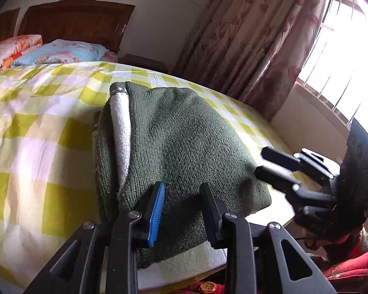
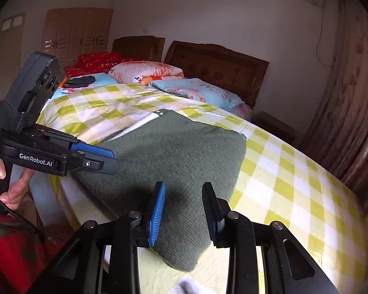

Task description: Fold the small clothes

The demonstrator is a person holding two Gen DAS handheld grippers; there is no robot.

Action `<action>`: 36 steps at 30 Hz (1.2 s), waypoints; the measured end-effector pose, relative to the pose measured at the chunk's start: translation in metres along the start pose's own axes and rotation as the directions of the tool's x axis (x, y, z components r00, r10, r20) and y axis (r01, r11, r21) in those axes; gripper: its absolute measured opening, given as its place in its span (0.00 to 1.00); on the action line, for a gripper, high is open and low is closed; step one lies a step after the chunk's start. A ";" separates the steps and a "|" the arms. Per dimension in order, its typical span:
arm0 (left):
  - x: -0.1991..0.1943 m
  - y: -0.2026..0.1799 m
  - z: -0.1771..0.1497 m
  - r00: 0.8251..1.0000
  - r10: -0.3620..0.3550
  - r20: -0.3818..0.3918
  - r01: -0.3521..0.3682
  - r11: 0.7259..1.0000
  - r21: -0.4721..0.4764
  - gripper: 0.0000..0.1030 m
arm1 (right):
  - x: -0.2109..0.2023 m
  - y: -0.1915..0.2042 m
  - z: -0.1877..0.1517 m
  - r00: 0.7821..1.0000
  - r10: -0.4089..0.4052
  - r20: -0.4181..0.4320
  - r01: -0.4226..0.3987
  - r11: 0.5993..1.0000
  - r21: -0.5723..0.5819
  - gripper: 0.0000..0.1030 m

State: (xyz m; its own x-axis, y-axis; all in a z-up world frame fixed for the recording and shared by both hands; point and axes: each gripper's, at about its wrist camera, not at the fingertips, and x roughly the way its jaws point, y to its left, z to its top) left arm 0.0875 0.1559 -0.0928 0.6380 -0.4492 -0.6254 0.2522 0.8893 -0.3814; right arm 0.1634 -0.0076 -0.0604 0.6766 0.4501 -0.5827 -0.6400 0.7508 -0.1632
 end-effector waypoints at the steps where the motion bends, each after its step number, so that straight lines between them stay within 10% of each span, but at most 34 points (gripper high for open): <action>1: 0.000 0.000 0.001 1.000 0.001 0.000 -0.001 1.000 0.003 0.28 | 0.009 0.010 -0.005 1.000 -0.004 -0.027 0.003 0.999 -0.044 0.38; 8: -0.001 0.003 0.001 1.000 -0.020 0.010 0.020 1.000 -0.009 0.27 | 0.004 0.013 0.004 0.999 -0.032 0.031 0.033 0.998 -0.053 0.36; 10: -0.002 0.002 0.000 1.000 -0.021 0.017 0.021 1.000 -0.007 0.27 | 0.013 0.024 0.001 1.000 0.002 0.012 -0.001 0.997 -0.084 0.96; 11: -0.002 0.002 -0.001 1.000 -0.018 0.018 0.018 1.000 -0.004 0.27 | 0.019 0.031 -0.003 1.000 0.004 -0.001 -0.004 0.994 -0.111 1.00; 22: 0.000 0.000 -0.003 0.999 -0.019 0.039 0.018 1.000 0.016 0.27 | 0.018 0.053 -0.009 0.999 0.041 -0.022 -0.045 0.971 -0.236 1.00; 26: 0.000 0.000 0.000 0.999 -0.020 0.029 0.020 1.000 0.011 0.27 | -0.012 0.022 -0.019 0.983 0.182 -0.006 -0.182 0.980 -0.086 1.00; 36: -0.001 -0.036 0.012 0.995 0.089 0.052 -0.095 0.988 0.123 0.28 | -0.025 -0.037 -0.031 0.986 0.148 0.073 -0.159 0.968 0.193 1.00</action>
State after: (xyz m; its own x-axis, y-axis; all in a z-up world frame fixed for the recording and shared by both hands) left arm 0.0863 0.1248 -0.0704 0.6948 -0.3632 -0.6207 0.2780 0.9316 -0.2340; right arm 0.1593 -0.0615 -0.0646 0.5997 0.5902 -0.5405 -0.6573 0.7485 0.0881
